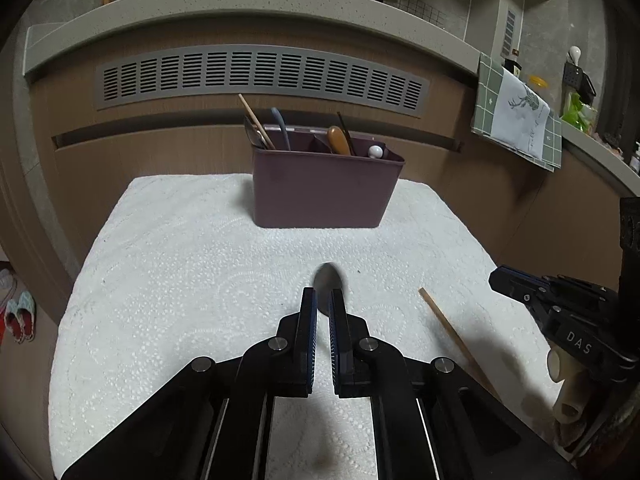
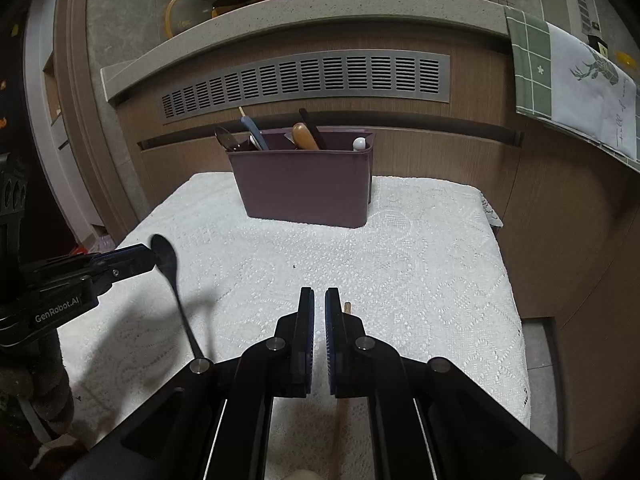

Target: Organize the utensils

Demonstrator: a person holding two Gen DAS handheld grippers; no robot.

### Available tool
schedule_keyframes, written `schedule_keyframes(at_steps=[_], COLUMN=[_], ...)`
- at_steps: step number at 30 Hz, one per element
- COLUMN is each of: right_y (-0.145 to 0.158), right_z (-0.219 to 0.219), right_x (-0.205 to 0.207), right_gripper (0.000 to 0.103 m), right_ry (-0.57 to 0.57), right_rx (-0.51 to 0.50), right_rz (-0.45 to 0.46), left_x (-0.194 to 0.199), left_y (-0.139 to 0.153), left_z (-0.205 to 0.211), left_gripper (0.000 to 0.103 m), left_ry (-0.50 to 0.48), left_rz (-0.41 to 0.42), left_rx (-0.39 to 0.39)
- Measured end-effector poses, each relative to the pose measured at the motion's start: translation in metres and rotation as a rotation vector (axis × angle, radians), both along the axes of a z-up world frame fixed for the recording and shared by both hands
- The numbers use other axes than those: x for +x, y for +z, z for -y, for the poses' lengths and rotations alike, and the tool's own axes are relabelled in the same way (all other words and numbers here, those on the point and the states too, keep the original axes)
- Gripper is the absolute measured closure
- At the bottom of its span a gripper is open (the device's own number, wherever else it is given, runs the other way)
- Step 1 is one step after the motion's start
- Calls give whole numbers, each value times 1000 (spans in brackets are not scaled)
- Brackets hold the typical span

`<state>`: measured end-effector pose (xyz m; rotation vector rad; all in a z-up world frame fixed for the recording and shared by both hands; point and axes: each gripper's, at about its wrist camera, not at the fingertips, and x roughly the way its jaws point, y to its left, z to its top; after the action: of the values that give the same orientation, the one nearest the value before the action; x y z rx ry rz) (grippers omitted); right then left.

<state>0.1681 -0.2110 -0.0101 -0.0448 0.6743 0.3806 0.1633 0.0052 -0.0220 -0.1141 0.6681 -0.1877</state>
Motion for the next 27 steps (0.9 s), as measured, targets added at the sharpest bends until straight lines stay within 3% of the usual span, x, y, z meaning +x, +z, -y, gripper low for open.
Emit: schedule_keyframes(at_steps=[4,10,12,13,15,22,27], right_y=[3,-7,-15,-18,-26,-48,-64], right_z=[3,5,5,6,7,11,1], right_x=[2,8,10,11,12,15,34], right_gripper=[98,98,97,97,96,92,92], right_ry=[-8,-36,-23,-13,8,30,41], right_rx=[4,-51,-57,-50,-32,-65,-83], right_rz=[-4,-15,-49,-67,-104,-168,-232], left_x=[4,37,48,54,67,97,92], left_y=[-7,-50,-61,-64,-69,-72,-72], left_z=[-10,-27,-20,-16,-3,47,48], left_gripper=[97,93,84,74,65,63,63], left_ry=[24,83,92,90,73,-44,-76], left_rz=[-30,-235,-273,-280,-297,-293,-277], left_rx=[-24,-163,-174,-178,-164,-47,-9])
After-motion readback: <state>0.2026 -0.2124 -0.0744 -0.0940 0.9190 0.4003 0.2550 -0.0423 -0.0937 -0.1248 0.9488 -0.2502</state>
